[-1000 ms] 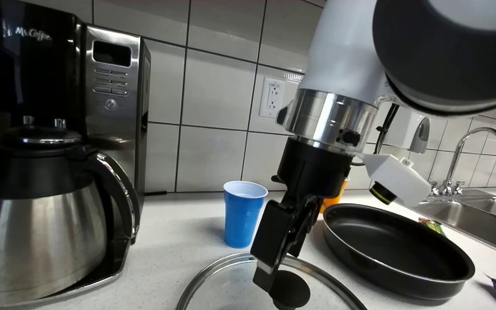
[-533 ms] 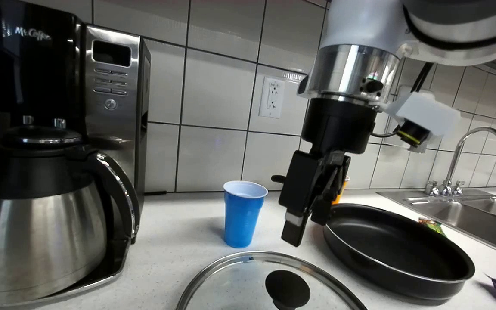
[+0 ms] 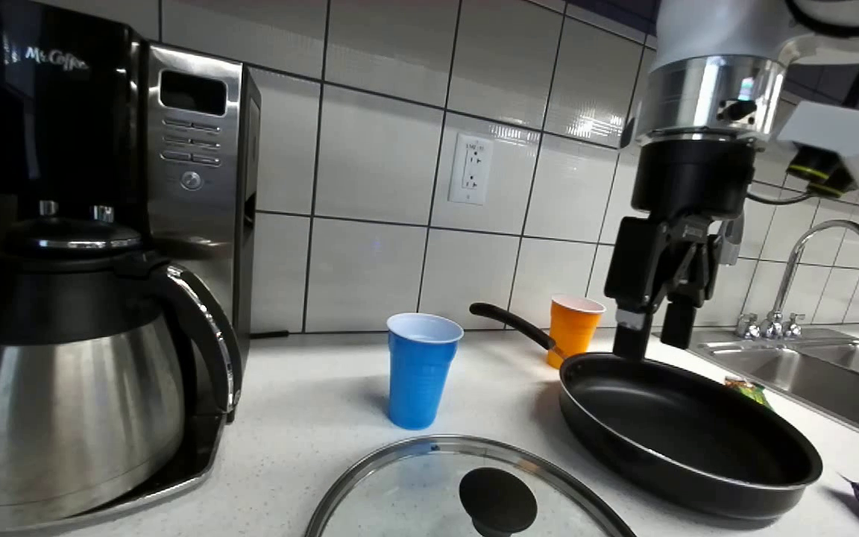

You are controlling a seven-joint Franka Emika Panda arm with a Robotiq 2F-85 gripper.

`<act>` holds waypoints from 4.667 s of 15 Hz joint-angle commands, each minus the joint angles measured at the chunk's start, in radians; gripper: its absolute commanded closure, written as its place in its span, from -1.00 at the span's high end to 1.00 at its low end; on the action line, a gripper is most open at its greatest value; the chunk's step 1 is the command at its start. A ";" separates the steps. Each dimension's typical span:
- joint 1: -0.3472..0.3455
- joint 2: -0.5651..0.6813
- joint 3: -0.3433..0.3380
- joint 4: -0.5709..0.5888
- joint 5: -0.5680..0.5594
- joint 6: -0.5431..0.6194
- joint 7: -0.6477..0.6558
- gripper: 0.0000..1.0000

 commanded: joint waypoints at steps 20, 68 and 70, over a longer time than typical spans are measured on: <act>-0.188 -0.199 -0.136 -0.239 -0.134 -0.010 0.218 1.00; -0.431 -0.095 -0.289 -0.471 -0.234 0.348 0.388 1.00; -0.431 -0.095 -0.289 -0.471 -0.234 0.348 0.388 1.00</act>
